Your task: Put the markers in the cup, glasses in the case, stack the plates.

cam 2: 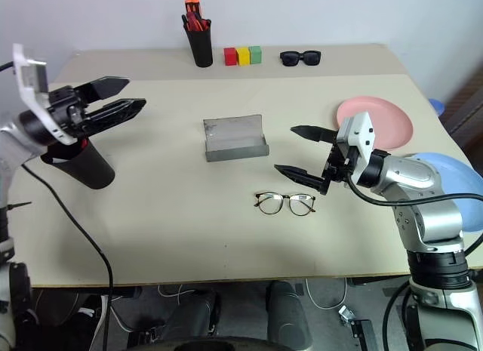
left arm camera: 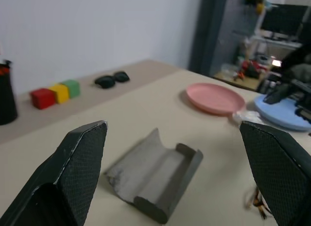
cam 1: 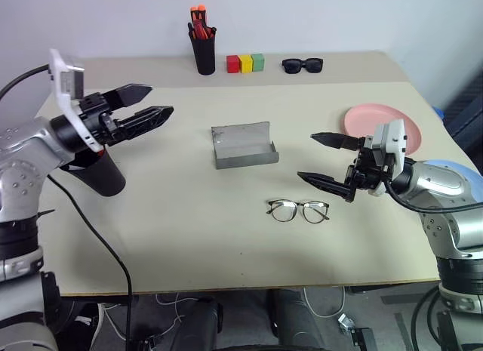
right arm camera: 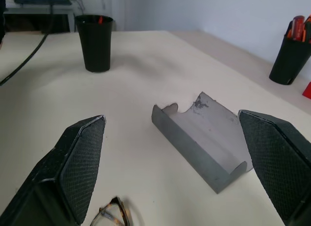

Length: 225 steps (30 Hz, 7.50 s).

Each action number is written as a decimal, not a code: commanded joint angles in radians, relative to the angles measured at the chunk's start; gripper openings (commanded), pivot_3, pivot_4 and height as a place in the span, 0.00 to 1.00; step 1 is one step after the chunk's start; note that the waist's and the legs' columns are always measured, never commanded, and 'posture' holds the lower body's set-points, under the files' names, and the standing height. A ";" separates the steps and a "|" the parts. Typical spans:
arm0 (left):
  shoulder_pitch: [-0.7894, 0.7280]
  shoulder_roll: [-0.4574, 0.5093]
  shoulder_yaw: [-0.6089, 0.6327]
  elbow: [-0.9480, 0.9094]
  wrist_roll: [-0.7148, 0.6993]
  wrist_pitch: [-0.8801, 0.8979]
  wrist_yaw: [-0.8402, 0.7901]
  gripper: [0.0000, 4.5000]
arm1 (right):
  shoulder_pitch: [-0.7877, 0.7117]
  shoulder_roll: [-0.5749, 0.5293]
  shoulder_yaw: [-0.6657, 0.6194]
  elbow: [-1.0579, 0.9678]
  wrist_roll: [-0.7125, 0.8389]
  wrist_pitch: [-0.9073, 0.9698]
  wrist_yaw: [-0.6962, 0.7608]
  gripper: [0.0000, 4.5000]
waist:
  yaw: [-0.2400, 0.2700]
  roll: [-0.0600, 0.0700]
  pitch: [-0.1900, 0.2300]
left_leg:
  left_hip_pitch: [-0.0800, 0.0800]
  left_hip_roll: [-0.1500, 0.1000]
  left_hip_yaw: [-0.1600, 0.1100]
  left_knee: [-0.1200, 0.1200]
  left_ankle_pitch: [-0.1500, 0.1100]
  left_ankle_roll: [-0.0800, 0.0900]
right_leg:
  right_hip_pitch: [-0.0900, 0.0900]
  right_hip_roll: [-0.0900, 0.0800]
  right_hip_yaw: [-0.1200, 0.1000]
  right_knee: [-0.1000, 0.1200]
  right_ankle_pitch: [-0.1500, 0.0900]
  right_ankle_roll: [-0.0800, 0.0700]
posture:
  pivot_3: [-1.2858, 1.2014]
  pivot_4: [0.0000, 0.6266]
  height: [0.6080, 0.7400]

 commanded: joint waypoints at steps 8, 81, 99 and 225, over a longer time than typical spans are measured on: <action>0.078 0.029 -0.087 -0.041 0.072 -0.033 -0.211 0.99 | 0.093 -0.124 0.074 -0.068 -0.156 0.039 -0.016 1.00 | 0.000 0.000 0.000 | -0.001 0.000 0.001 -0.001 -0.001 0.001 | 0.000 0.000 0.000 -0.002 0.000 0.000 | 0.52 0.24 1.00; 0.001 -0.262 -0.517 -0.046 0.721 -0.149 -0.270 0.02 | 0.013 -0.009 -0.028 -0.043 -0.041 0.057 -0.095 1.00 | 0.003 0.000 0.000 | -0.001 0.000 0.000 0.001 -0.001 0.002 | 0.000 -0.001 0.000 -0.001 0.001 0.001 | 0.52 0.24 1.00; -0.048 -0.284 -0.378 -0.009 0.537 -0.114 -0.250 0.96 | 0.068 -0.089 0.029 -0.080 -0.106 0.034 -0.016 1.00 | 0.003 0.000 0.000 | -0.001 -0.001 0.000 0.001 -0.001 0.002 | 0.000 -0.001 0.000 -0.002 0.001 0.001 | 0.52 0.24 1.00; 0.483 0.131 0.194 -0.207 0.067 -0.158 -0.301 0.97 | -0.300 0.442 0.509 0.136 -0.517 0.214 -0.311 0.42 | -0.025 0.002 0.001 | -0.003 0.001 0.001 -0.003 -0.001 0.001 | -0.006 0.000 0.000 0.000 0.000 0.000 | 0.52 0.24 1.00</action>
